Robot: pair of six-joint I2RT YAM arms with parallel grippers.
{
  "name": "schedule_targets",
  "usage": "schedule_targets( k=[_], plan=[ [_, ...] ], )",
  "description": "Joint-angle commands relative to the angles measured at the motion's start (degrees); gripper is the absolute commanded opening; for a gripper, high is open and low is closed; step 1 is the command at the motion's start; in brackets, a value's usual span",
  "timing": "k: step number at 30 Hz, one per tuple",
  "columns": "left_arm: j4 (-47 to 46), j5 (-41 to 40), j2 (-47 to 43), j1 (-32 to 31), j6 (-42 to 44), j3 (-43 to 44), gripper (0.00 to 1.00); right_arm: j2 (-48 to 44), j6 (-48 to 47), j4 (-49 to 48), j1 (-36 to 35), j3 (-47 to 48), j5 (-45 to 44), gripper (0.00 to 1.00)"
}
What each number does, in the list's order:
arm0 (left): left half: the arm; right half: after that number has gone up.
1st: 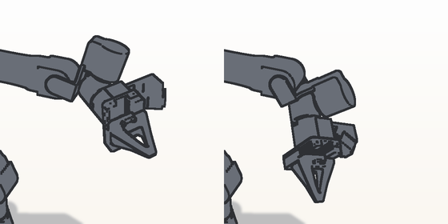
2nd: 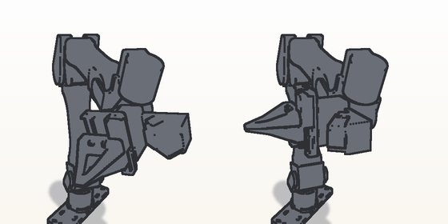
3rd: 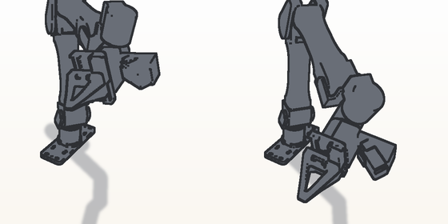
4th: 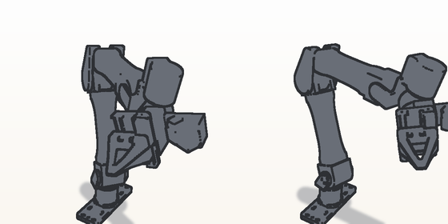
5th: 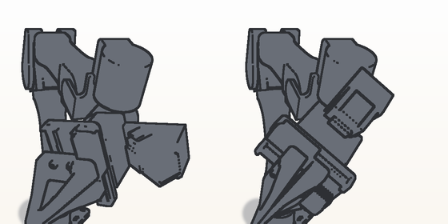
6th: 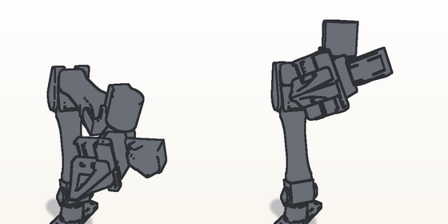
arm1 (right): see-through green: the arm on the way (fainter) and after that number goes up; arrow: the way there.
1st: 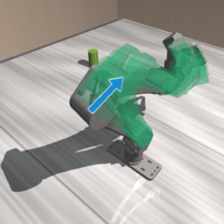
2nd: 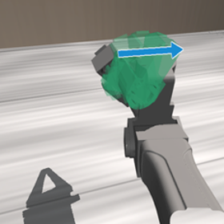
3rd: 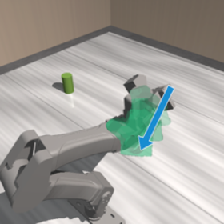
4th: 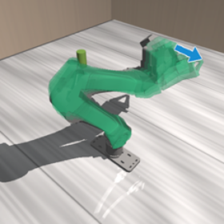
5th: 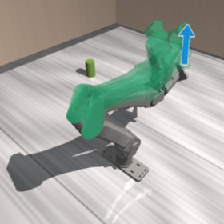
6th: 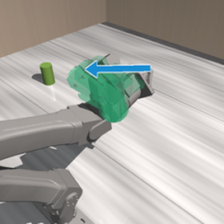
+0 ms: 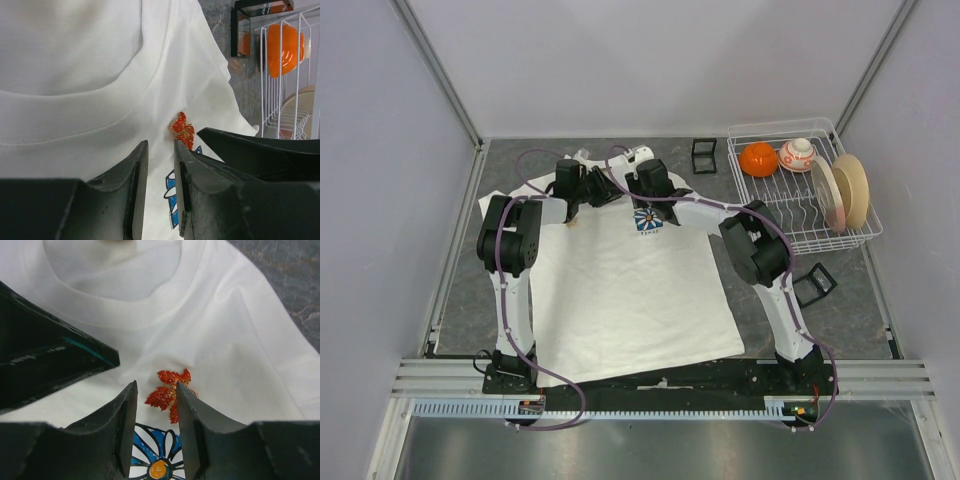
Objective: Remove the brooch from the garment
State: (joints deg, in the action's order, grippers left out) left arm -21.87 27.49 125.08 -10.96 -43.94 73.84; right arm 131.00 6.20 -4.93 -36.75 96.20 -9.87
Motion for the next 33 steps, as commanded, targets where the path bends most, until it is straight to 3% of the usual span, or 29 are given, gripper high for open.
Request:
schedule_targets(
  k=[1,8,15,25,33],
  plan=[
    [-3.80,1.25,-1.41,0.15,-1.58,-0.19,0.33,1.63,-0.05,1.94,0.28,2.67,-0.41,0.44],
    [-3.97,1.78,-1.15,0.15,-1.67,-0.02,0.33,3.21,0.31,4.84,0.19,4.34,-2.35,0.53],
    [-4.15,2.13,-1.15,0.15,-1.76,0.07,0.33,4.18,0.92,6.69,-0.07,5.13,-3.57,0.56],
    [-4.59,3.01,-1.15,-0.03,-1.94,-0.10,0.33,3.47,3.55,5.37,-0.07,4.00,-5.69,0.44],
    [-5.03,4.51,-0.36,-1.25,-2.02,1.13,0.32,0.40,8.48,-2.36,-0.16,-1.28,-5.78,0.32]
  ],
)
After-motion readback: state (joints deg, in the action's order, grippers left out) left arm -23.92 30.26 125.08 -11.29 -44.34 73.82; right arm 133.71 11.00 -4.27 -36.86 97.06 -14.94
